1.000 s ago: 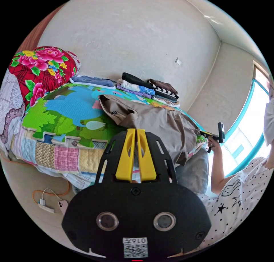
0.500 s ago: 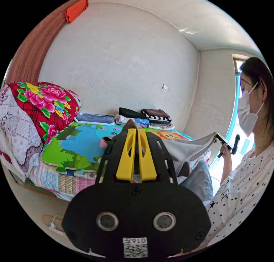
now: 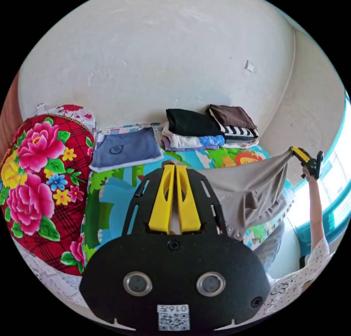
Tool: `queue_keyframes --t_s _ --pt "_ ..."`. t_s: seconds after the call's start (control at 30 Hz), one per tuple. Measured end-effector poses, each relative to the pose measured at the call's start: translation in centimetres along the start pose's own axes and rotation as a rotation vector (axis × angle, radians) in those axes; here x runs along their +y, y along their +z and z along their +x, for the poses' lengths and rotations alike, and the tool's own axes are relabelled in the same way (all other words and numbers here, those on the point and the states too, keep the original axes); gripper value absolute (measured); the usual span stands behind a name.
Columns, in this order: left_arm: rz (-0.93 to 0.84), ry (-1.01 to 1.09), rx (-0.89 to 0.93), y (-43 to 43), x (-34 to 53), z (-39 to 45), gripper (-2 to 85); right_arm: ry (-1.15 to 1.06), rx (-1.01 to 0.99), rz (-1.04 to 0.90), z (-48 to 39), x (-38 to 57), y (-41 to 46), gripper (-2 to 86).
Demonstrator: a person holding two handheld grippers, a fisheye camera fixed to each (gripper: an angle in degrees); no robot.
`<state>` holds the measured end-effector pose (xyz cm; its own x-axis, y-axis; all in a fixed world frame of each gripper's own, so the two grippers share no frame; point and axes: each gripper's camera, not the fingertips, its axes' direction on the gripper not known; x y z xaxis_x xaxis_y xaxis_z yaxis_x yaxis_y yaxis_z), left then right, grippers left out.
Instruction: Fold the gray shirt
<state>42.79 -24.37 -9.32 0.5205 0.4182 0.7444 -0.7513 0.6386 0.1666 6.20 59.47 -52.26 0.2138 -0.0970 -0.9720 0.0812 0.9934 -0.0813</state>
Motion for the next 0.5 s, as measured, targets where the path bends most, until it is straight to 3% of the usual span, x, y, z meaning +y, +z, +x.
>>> queue_keyframes --t_s 0.03,0.1,0.17,0.2,0.3,0.5 --pt "0.069 0.012 -0.008 -1.6 -1.6 0.4 -1.0 0.052 0.084 0.028 2.0 -3.7 -0.7 0.0" --pt "0.432 0.056 0.007 -8.6 -4.9 2.3 -1.0 0.271 0.123 0.155 7.0 -7.4 -4.1 0.0" --pt "0.615 0.044 0.041 -12.1 -5.6 2.6 -1.0 0.531 0.126 0.398 12.6 -8.4 -9.3 0.1" --pt "0.659 0.048 0.04 -13.4 -5.9 2.5 -1.0 0.56 0.154 0.449 13.4 -8.3 -10.3 0.1" --pt "0.597 0.076 0.08 -13.0 -6.0 1.0 -1.0 0.525 0.279 0.559 14.4 -8.5 -12.6 0.2" --pt "0.31 0.152 0.189 -3.0 0.1 -4.2 -1.0 0.36 0.092 0.446 10.3 -5.7 -8.3 0.2"
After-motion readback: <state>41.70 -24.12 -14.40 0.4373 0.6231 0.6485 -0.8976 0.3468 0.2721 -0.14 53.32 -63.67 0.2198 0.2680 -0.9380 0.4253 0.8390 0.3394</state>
